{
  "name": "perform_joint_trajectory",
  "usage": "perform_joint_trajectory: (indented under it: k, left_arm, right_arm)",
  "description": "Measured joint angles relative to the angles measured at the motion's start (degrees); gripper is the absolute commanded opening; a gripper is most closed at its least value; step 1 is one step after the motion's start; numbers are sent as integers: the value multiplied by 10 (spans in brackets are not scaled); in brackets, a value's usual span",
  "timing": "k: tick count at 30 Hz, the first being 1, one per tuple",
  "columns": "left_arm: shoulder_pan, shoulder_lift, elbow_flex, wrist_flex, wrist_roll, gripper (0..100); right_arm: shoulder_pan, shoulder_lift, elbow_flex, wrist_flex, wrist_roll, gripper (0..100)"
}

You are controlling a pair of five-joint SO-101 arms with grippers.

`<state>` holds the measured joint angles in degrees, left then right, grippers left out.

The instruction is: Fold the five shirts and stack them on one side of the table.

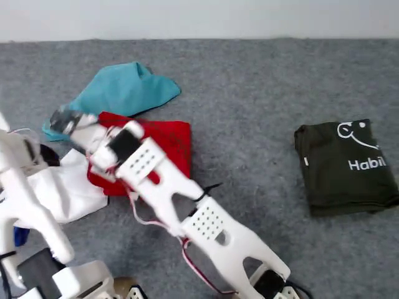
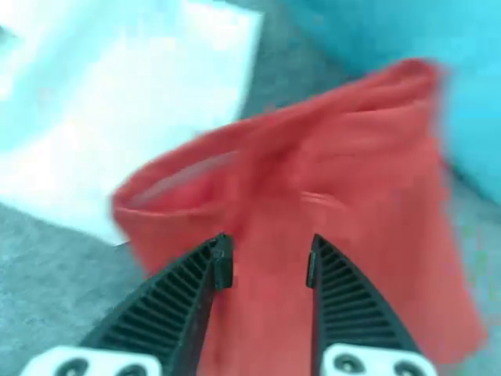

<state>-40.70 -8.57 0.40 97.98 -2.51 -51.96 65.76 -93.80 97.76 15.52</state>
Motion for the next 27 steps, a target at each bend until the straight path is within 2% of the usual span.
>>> perform_joint_trajectory:
  k: [5, 9, 16, 27]
  left_arm:
    - [-70, 0, -41, 4, 0, 272]
    - [-105, 0, -64, 5, 0, 272]
    - [-108, 0, -67, 14, 0, 272]
    - [-108, 0, -67, 14, 0, 272]
  right_arm:
    - [57, -4, 0, 0, 0, 158]
    - [71, 38, 0, 0, 0, 158]
    - [70, 118, 0, 0, 0, 158]
    - [53, 125, -4, -1, 0, 158]
